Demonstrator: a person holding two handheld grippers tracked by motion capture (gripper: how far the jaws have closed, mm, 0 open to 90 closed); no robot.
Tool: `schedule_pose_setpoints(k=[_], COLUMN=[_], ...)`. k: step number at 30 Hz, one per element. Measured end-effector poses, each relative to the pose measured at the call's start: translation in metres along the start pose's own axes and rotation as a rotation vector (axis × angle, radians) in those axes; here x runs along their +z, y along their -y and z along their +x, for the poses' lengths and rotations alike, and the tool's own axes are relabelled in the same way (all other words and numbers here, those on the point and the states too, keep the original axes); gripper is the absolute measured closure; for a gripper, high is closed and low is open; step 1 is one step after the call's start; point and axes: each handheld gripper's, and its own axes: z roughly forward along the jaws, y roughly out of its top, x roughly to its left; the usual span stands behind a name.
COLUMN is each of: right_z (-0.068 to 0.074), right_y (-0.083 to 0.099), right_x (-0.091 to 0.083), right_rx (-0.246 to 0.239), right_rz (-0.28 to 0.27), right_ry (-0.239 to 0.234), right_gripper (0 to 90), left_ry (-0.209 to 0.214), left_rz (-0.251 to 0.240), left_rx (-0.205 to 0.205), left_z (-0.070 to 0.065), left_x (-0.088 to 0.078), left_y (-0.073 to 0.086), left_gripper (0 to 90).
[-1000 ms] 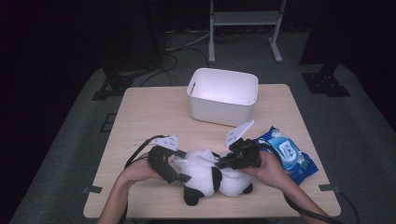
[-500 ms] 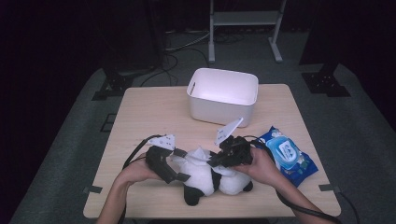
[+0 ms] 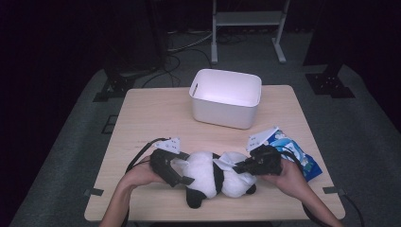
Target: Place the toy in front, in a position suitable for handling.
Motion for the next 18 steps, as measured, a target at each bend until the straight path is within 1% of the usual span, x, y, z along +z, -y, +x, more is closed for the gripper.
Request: schedule_pose_setpoints(k=[6, 12, 13, 14, 16, 18], right_z=[-0.009, -0.019, -0.019, -0.022, -0.022, -0.021], right_y=[0.027, 0.05, 0.05, 0.055, 0.056, 0.055], right_x=[-0.014, -0.024, -0.024, -0.025, -0.027, -0.027], right_rx=[0.061, 0.125, 0.125, 0.141, 0.142, 0.137], right_rz=[-0.028, -0.021, -0.021, -0.02, -0.017, -0.016], right_ry=[0.023, 0.059, 0.059, 0.063, 0.066, 0.068], right_gripper=[85.4, 85.3, 85.3, 85.3, 85.4, 85.4], left_ry=[-0.005, -0.005, -0.005, -0.006, -0.007, -0.004], left_rz=[0.003, 0.003, 0.003, 0.009, 0.018, 0.014], left_rx=[0.002, -0.008, -0.008, -0.008, -0.007, -0.01], left_z=[-0.001, -0.003, -0.003, -0.004, -0.005, -0.005], left_x=[0.0, -0.003, -0.003, -0.004, -0.004, -0.004], left_y=[0.0, 0.001, 0.001, 0.002, 0.004, 0.004], left_gripper=[5.9, 5.8, 5.8, 5.8, 5.8, 5.8])
